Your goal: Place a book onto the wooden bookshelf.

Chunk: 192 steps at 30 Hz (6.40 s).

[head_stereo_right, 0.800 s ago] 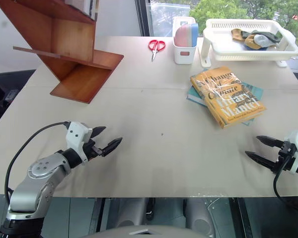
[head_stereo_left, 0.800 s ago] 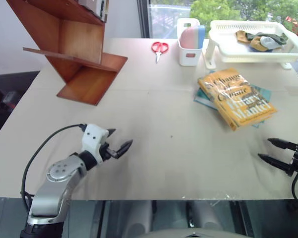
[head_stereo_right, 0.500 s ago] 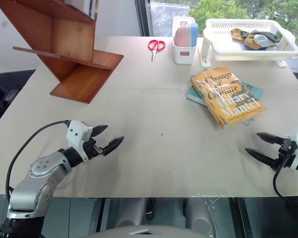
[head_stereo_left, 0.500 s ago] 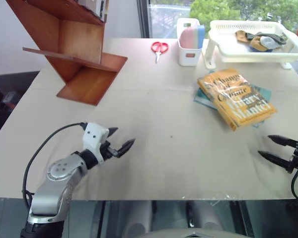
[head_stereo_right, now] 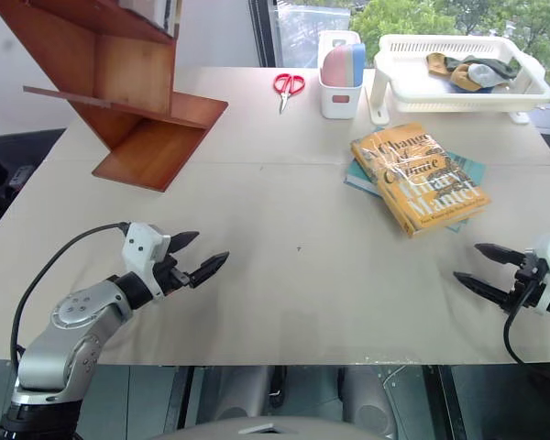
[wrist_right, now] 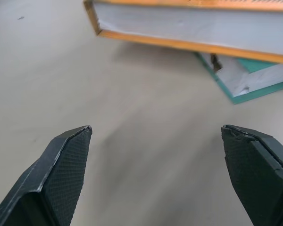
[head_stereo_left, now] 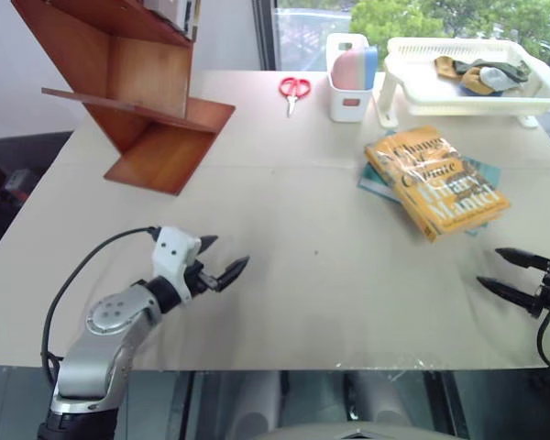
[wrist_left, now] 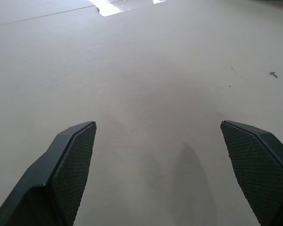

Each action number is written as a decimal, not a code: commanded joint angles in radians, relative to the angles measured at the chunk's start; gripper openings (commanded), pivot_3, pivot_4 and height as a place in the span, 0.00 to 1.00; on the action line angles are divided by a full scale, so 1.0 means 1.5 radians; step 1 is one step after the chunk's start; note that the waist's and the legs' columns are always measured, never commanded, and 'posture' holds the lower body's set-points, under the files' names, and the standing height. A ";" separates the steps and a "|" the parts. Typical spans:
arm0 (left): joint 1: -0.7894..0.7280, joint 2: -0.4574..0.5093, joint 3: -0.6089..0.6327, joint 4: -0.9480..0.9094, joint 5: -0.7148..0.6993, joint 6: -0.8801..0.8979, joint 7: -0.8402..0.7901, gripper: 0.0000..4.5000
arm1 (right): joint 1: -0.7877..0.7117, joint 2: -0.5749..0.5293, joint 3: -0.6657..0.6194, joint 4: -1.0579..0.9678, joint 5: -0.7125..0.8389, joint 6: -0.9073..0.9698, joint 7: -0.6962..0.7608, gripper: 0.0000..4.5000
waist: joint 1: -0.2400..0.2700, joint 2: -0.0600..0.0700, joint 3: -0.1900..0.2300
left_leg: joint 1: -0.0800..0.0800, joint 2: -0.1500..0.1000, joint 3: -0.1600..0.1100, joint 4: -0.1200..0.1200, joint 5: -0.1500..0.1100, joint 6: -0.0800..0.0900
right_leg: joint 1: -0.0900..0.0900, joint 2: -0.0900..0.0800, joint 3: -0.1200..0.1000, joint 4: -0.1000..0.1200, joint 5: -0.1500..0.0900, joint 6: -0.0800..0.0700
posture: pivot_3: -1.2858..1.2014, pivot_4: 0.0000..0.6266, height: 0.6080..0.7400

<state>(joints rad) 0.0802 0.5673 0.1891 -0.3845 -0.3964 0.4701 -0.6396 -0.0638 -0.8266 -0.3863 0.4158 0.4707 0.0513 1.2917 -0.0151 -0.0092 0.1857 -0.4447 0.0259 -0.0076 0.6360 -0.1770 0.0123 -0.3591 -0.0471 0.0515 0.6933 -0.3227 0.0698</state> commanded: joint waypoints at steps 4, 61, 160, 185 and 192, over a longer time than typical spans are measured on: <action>-0.035 0.046 0.068 -0.060 -0.105 0.026 -0.059 0.98 | -0.088 -0.026 -0.065 0.011 0.049 0.086 -0.081 1.00 | 0.000 0.000 0.000 | 0.000 0.000 0.000 0.000 0.000 0.000 | 0.000 0.000 0.000 0.000 0.000 0.000 | 0.52 0.24 1.00; -0.175 0.336 0.209 -0.057 -0.291 0.192 -0.227 0.98 | -0.652 0.146 0.071 0.558 -0.193 0.134 -0.309 1.00 | -0.028 0.000 0.002 | -0.001 -0.001 0.001 -0.002 0.000 0.000 | -0.003 0.001 0.001 0.000 0.000 0.000 | 0.52 0.24 1.00; -0.016 -0.309 -0.145 0.025 -0.884 0.151 0.580 0.21 | -0.095 -0.110 -0.088 -0.549 0.212 0.448 -0.207 1.00 | 0.005 -0.001 0.000 | -0.002 -0.002 -0.001 0.001 0.000 0.000 | -0.001 0.000 0.000 0.000 0.000 0.000 | 0.52 0.24 1.00; -0.064 -0.133 -0.075 -0.111 -0.914 0.209 0.494 0.02 | -0.033 -0.243 -0.119 -0.427 0.289 0.456 0.105 1.00 | 0.005 -0.001 0.001 | -0.002 -0.002 -0.001 0.000 0.000 0.000 | -0.001 0.000 0.000 -0.002 0.000 0.000 | 0.52 0.24 1.00; -0.191 0.146 -0.025 -0.158 -0.685 0.244 0.228 0.02 | -0.109 -0.236 -0.085 -0.324 0.296 0.447 0.142 1.00 | 0.003 0.000 0.000 | -0.002 -0.002 0.002 0.000 0.000 0.000 | -0.001 0.001 -0.001 -0.003 0.000 0.000 | 0.52 0.24 1.00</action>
<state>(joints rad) -0.1655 0.7505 0.1163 -0.5952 -1.5061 0.8601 -0.1983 -0.1991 -1.1734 -0.5125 -0.0971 0.9048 0.7358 1.4814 -0.0106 -0.0098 0.1863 -0.4478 0.0230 -0.0046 0.6342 -0.1770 0.0124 -0.3600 -0.0459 0.0503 0.6858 -0.3230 0.0693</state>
